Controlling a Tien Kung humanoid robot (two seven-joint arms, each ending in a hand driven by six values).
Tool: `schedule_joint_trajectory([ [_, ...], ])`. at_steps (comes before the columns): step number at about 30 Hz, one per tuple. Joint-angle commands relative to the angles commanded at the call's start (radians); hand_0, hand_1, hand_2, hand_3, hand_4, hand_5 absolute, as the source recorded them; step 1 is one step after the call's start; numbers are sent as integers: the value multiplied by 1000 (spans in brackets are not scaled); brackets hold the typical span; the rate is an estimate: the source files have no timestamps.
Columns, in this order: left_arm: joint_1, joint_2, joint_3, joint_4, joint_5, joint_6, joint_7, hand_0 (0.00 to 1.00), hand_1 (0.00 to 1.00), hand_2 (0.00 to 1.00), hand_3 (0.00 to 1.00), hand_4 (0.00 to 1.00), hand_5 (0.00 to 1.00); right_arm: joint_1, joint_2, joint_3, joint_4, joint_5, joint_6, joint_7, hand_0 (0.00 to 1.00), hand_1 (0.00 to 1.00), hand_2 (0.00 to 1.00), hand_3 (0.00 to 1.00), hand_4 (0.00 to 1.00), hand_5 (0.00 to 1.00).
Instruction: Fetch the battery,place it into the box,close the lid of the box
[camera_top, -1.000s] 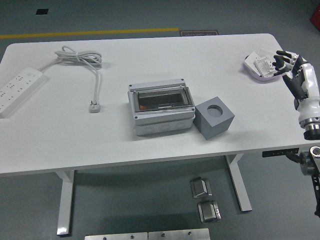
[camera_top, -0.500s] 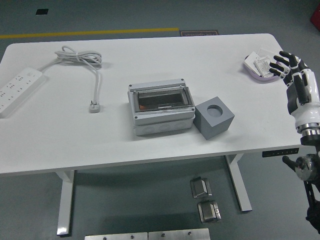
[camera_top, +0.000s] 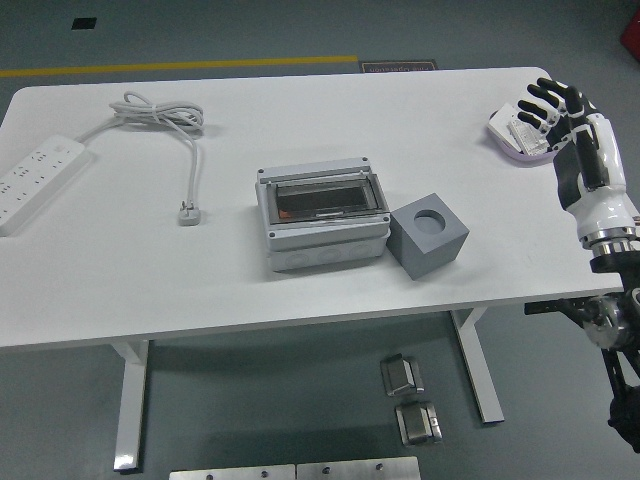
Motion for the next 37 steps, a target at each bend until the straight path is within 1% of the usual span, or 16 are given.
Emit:
schedule_joint_trajectory([
  [2, -1, -3, -5, 0, 0, -1, 5, 675, 700, 645, 576, 695, 79, 3, -1, -8, -4, 40, 6, 3, 786, 735, 786, 817, 996, 951],
  [3, -1, -3, -6, 0, -1, -2, 6, 664, 692, 668, 722, 708, 111, 4, -2, -11, -6, 60, 12, 3, 797, 732, 774, 998, 998, 998],
  [8, -5, -3, -18, 0, 3, -13, 15, 664, 692, 668, 722, 708, 111, 10, -6, -19, -13, 122, 45, 3, 797, 732, 774, 998, 998, 998],
  [9, -6, -2, -23, 0, 5, -14, 17, 659, 662, 721, 828, 730, 127, 10, -7, -19, -14, 125, 49, 1, 803, 733, 783, 998, 998, 998],
  [15, -9, -1, -42, 0, 14, -24, 27, 659, 662, 721, 828, 730, 127, 3, -7, -15, -20, 114, 53, -9, 803, 733, 783, 998, 998, 998],
  [16, -9, -1, -43, 0, 15, -26, 29, 647, 648, 734, 837, 725, 131, 2, -7, -14, -21, 112, 52, -10, 786, 708, 940, 998, 997, 998],
  [20, -11, -2, -43, 0, 21, -39, 37, 647, 648, 734, 837, 725, 131, -3, -7, -6, -21, 100, 49, -14, 786, 708, 940, 998, 997, 998],
  [21, -11, -2, -43, 0, 22, -41, 39, 652, 649, 736, 835, 722, 144, -4, -7, -5, -20, 98, 49, -15, 777, 705, 981, 998, 995, 998],
  [27, -17, 8, -50, 0, 37, -62, 52, 652, 649, 736, 835, 722, 144, -19, -8, 12, -12, 92, 47, -18, 777, 705, 981, 998, 995, 998],
  [28, -18, 10, -52, 0, 40, -64, 54, 651, 650, 734, 830, 724, 158, -21, -8, 14, -12, 91, 47, -19, 782, 707, 998, 998, 987, 998],
  [33, -27, 23, -59, 0, 51, -70, 57, 651, 650, 734, 830, 724, 158, -24, -6, 22, -10, 85, 48, -25, 782, 707, 998, 998, 987, 998],
  [34, -30, 26, -59, 0, 53, -71, 57, 649, 651, 724, 809, 734, 183, -24, -5, 22, -10, 83, 49, -27, 788, 710, 998, 998, 991, 998],
  [37, -36, 35, -60, 0, 58, -72, 58, 649, 651, 724, 809, 734, 183, -23, -1, 21, -10, 78, 50, -33, 788, 710, 998, 998, 991, 998],
])
